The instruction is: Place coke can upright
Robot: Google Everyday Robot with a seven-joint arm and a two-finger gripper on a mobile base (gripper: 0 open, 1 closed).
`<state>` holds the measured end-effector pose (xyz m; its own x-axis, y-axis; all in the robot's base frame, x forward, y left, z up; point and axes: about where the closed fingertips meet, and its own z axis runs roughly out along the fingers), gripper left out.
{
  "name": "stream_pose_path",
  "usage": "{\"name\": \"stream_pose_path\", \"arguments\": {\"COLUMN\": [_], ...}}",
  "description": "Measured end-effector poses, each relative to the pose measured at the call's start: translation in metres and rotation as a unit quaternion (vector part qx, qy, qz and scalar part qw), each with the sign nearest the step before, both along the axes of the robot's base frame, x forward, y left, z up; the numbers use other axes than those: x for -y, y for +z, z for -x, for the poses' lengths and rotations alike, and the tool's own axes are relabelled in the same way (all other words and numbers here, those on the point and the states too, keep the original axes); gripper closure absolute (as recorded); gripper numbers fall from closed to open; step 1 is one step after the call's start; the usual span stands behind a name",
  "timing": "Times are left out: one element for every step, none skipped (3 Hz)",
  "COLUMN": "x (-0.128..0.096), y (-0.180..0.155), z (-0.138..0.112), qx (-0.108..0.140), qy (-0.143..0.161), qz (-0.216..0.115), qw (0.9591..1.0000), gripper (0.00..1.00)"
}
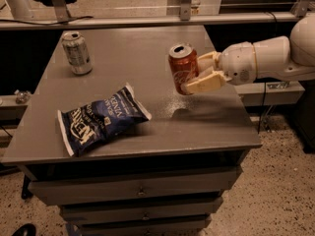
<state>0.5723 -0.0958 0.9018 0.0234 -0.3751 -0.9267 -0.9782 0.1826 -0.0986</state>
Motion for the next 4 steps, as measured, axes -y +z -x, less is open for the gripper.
{"name": "stream_pose_path", "arguments": {"x": [0.006, 0.01, 0.012, 0.015], "y": [-0.019, -0.039, -0.052, -0.059], "z": [0.0, -0.005, -0.011, -0.015], "qx": [0.031, 0.029, 0.006, -0.02], "qy": [-0.005, -0.021, -0.044, -0.062], "qz": [0.008, 0.003, -0.006, -0.01], "qw": [0.9995, 0.9993, 0.999, 0.9978], "gripper": [1.0, 1.0, 1.0, 0.82]}}
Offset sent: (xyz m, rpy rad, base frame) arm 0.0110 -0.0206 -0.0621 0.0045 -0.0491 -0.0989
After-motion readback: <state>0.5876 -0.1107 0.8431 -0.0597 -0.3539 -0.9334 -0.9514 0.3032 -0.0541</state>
